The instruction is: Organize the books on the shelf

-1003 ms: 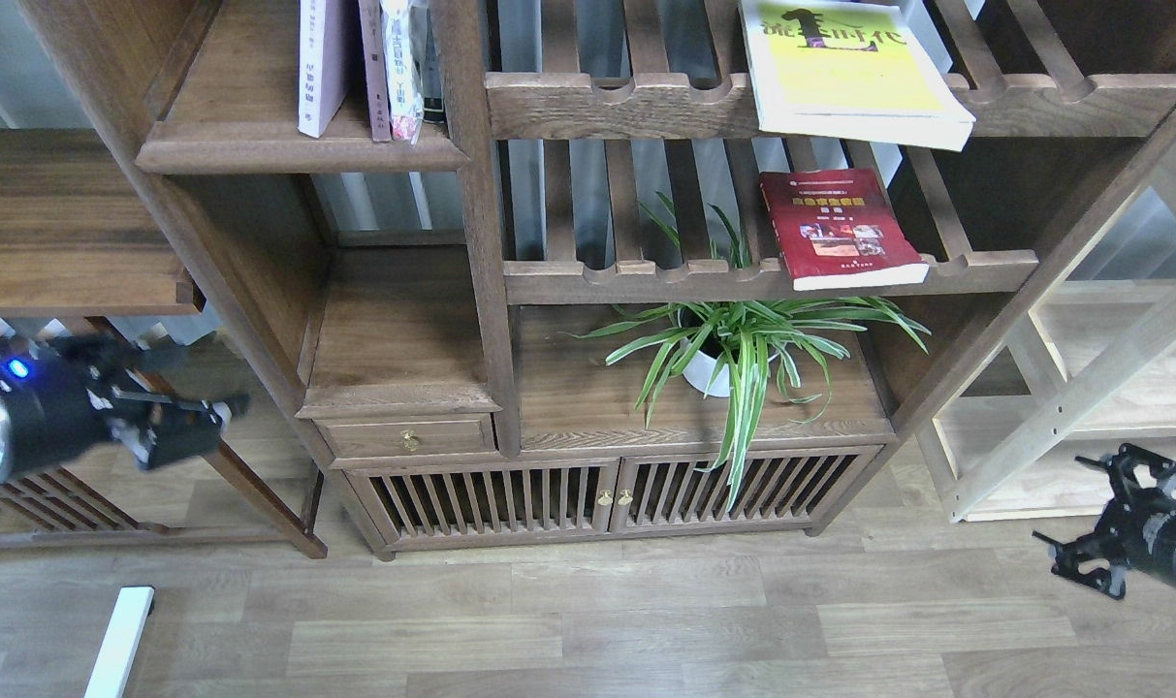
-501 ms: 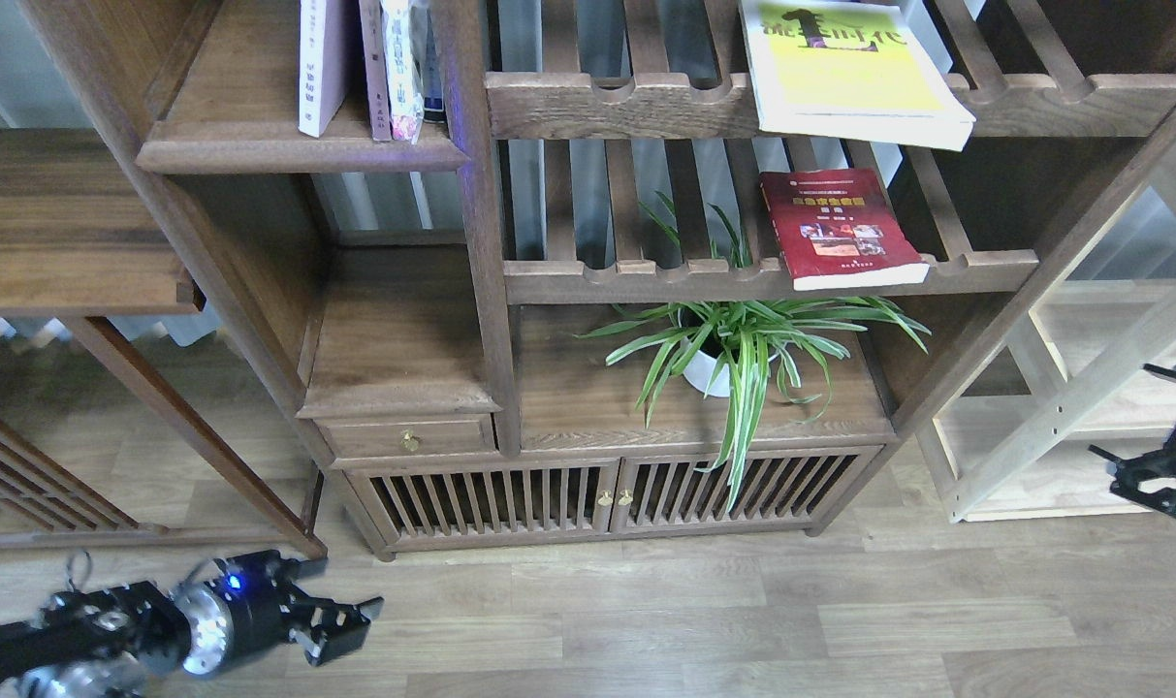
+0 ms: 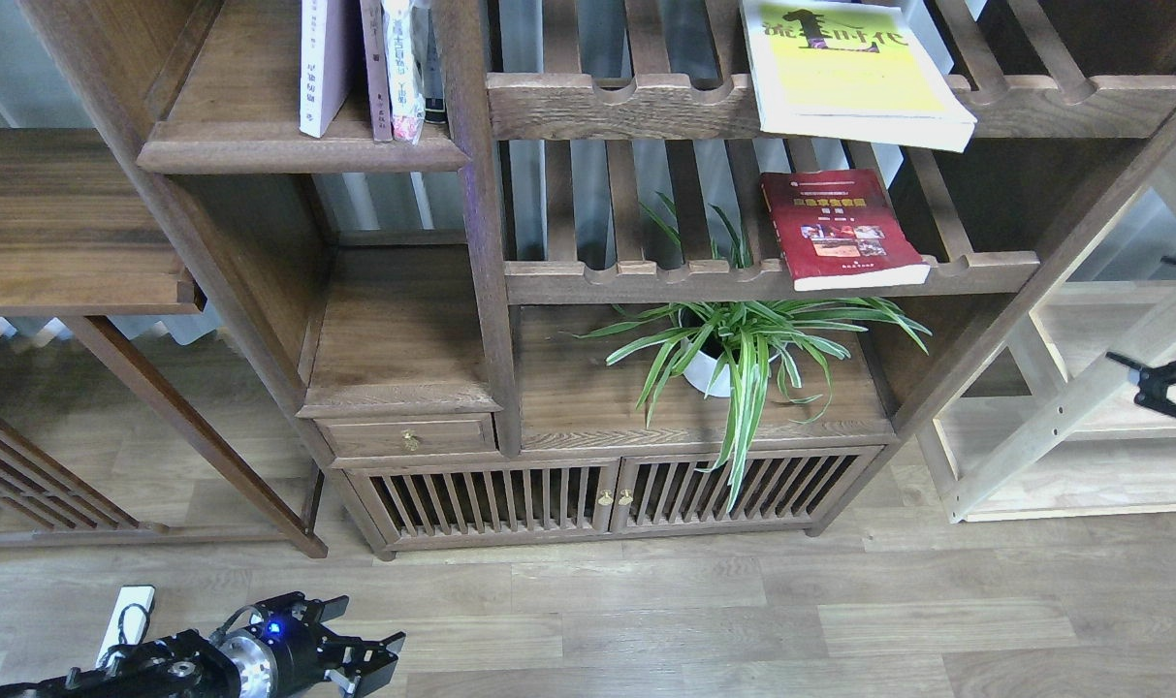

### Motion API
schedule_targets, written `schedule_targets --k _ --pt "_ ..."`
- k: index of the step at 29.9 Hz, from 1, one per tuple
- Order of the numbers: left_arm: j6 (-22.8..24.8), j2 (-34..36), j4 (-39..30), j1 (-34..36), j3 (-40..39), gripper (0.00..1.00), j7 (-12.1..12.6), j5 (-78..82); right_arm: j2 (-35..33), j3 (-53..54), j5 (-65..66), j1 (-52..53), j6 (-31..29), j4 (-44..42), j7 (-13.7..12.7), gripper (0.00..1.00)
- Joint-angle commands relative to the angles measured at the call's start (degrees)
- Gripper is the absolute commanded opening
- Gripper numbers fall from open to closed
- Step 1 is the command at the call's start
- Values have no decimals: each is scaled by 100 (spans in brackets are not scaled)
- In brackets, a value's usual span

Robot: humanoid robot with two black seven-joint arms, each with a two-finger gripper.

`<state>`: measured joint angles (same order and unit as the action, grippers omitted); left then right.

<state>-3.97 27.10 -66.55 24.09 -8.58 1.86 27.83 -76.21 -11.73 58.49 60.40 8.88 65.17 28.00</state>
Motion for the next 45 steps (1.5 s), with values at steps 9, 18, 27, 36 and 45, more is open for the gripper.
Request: schedule_targets --k 9,18,27,36,45 --pt "-192 -231 151 26 -21 86 -2 -6 -325 1207 198 534 9 628 0 99" --pt "-192 -257 213 52 -82 86 -19 3 -184 1287 769 982 -474 821 -470 99" --pt "-192 -213 292 8 -56 86 -151 -6 123 1287 1060 1606 -1485 865 -1683 100" --pt "-192 -205 292 70 -82 86 -151 3 519 1296 1077 1958 -1731 927 -1842 100" --pt "-201 -248 345 166 -109 86 -125 3 484 1296 1077 1976 -1942 1059 -1227 100"
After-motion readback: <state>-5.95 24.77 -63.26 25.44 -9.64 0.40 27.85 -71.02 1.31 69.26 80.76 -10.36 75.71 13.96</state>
